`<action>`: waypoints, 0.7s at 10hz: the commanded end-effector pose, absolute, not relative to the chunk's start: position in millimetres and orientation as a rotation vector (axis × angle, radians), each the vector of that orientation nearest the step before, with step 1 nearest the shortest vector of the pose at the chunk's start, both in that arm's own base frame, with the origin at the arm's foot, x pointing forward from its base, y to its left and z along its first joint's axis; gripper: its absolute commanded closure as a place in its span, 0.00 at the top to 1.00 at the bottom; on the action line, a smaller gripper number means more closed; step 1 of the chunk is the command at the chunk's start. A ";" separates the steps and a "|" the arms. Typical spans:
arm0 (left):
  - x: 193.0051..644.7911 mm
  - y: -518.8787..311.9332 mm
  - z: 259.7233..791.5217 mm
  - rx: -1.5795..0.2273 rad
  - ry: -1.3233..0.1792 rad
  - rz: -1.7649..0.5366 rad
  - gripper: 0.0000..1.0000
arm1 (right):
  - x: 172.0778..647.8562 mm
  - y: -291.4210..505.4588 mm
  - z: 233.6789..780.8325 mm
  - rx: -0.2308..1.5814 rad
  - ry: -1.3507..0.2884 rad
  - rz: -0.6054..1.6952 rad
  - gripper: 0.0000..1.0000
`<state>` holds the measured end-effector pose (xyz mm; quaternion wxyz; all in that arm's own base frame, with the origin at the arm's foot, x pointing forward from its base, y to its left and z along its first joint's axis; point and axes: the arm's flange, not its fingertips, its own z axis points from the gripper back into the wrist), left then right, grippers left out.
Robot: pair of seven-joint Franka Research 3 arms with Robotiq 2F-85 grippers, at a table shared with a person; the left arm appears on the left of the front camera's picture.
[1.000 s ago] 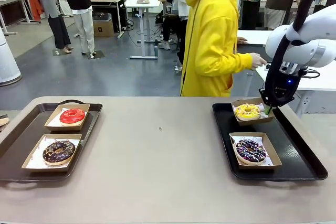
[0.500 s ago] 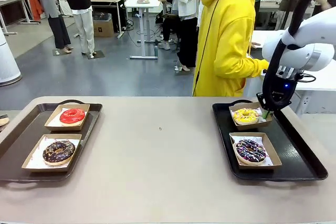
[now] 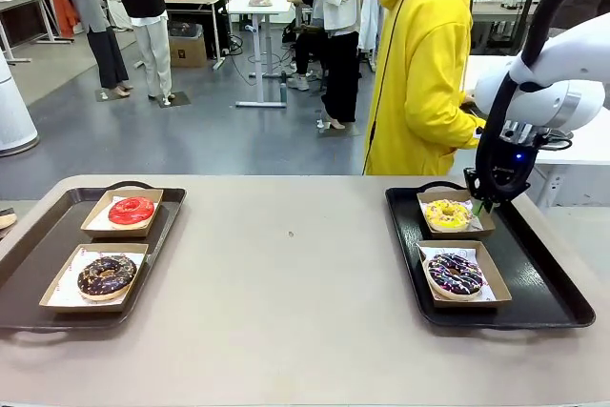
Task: Individually package the donuts and arrange them on the tray.
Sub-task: Place the picked Paper togo box on the Handle tray.
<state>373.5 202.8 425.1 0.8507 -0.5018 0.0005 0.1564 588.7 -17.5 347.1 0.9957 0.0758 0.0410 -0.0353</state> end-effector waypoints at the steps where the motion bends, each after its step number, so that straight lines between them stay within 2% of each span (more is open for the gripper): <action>1: 371.1 202.8 425.5 -1.039 -0.006 0.326 1.00 | 591.7 -15.8 353.0 0.142 0.081 -0.085 1.00; 3: 371.1 202.8 425.5 -1.039 -0.006 0.326 1.00 | 591.4 -15.8 354.1 0.147 0.082 -0.091 1.00; 4: 371.1 202.8 425.5 -1.039 -0.006 0.326 1.00 | 591.0 -16.9 354.9 0.154 0.086 -0.094 0.57; 7: 371.1 202.8 425.5 -1.039 -0.006 0.326 1.00 | 587.0 -20.2 356.9 0.174 0.105 -0.099 0.87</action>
